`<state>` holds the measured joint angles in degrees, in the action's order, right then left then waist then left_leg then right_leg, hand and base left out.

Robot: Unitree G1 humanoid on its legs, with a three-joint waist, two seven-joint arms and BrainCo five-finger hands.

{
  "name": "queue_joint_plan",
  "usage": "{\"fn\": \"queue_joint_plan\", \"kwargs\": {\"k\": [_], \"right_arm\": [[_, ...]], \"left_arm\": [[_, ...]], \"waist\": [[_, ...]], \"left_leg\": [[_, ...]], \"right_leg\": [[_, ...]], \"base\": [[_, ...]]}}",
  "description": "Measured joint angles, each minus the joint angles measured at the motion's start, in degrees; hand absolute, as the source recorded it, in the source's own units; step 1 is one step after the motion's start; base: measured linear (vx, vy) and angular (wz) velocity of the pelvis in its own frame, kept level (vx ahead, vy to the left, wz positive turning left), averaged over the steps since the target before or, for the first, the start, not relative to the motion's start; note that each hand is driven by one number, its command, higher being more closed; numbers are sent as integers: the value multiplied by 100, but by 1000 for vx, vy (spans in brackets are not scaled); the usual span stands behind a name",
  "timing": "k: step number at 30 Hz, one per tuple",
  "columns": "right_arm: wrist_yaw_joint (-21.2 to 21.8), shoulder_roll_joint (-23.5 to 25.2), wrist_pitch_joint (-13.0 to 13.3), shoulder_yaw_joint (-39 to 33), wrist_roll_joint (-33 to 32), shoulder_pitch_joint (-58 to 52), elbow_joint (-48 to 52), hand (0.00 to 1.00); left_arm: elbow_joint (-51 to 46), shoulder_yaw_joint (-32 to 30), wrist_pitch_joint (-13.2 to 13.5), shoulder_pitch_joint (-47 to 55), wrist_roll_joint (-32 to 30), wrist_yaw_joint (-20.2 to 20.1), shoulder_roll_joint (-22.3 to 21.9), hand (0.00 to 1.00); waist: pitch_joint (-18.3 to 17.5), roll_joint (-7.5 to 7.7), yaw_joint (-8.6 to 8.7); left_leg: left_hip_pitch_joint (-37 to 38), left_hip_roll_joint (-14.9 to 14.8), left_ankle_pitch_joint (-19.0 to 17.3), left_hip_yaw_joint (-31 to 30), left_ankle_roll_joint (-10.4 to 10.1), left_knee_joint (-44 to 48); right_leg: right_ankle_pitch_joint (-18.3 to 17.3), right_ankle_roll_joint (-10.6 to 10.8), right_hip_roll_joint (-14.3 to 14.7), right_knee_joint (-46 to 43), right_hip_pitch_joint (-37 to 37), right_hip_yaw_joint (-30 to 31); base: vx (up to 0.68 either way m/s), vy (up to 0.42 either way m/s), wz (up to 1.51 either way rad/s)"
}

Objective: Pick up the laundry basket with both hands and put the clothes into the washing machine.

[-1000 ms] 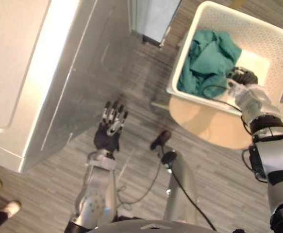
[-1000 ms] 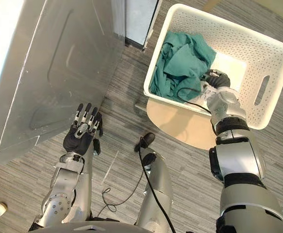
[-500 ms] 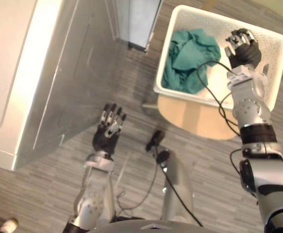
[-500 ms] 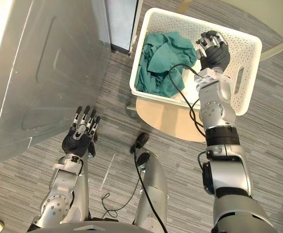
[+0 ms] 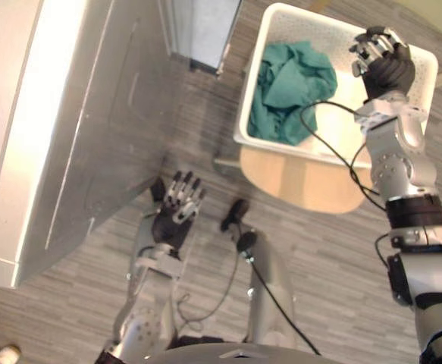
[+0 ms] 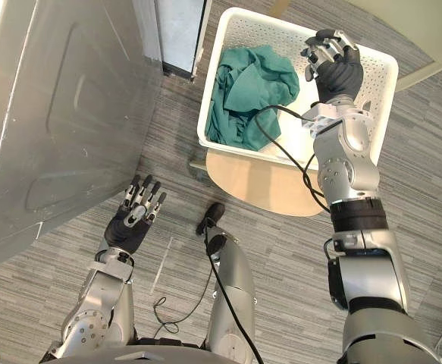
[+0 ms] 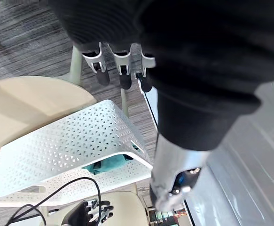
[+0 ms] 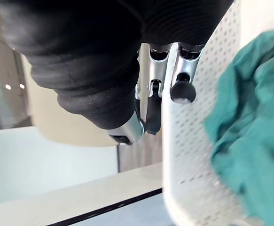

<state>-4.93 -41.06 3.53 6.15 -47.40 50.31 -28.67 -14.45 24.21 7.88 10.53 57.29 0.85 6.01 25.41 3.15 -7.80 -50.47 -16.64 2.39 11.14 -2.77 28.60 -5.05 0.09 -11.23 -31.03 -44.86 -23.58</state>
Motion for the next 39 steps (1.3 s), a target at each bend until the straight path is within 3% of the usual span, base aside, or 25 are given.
{"fn": "queue_joint_plan", "kwargs": {"k": [5, 11, 24, 25, 33, 39], "right_arm": [[94, 68, -534, 951, 1233, 1043, -2160, 0], [55, 287, -655, 1608, 2551, 1828, -3379, 0], [-197, 212, -562, 1838, 2761, 2424, -4030, 0], [-195, 200, -562, 1838, 2761, 2398, -4045, 100], [-195, 117, -582, 1763, 2961, 2185, -4204, 100], [-196, 170, -579, 1305, 2496, 1876, -4141, 100]], "left_arm": [[36, 95, -2, 16, -15, 1, -107, 0], [-41, 59, 7, 37, -17, 28, -437, 0], [-500, -150, 12, 28, -19, 31, -702, 0], [-526, -151, 14, 27, -19, 27, -702, 0], [-526, -152, -13, 19, -19, 21, -652, 0], [-523, -157, -42, 7, -19, 68, -654, 0]], "waist": [[10, -5, -155], [25, -13, -290], [23, -18, -423], [22, -20, -430], [-5, -36, -549], [-289, -138, -662]], "left_leg": [[-31, 45, 133, -45, -7, -303], [-265, 105, 181, -231, -25, -399], [-367, 255, 488, -434, -102, -975], [-369, 265, 509, -473, -110, -1005], [-291, 340, 693, -622, -197, -1235], [-248, 351, 774, -628, -248, -1340]], "right_leg": [[136, -12, 50, 288, 41, -153], [127, 4, 58, 422, -3, -389], [93, -1, 48, 578, -100, -664], [73, -9, 46, 565, -92, -702], [-131, -62, -57, 276, -107, -831], [-221, -101, -67, 149, -168, -827]], "base": [[38, -7, 5], [69, -21, 13], [43, -42, 9], [49, -79, 20], [43, -81, 14], [52, -98, 2]]}}
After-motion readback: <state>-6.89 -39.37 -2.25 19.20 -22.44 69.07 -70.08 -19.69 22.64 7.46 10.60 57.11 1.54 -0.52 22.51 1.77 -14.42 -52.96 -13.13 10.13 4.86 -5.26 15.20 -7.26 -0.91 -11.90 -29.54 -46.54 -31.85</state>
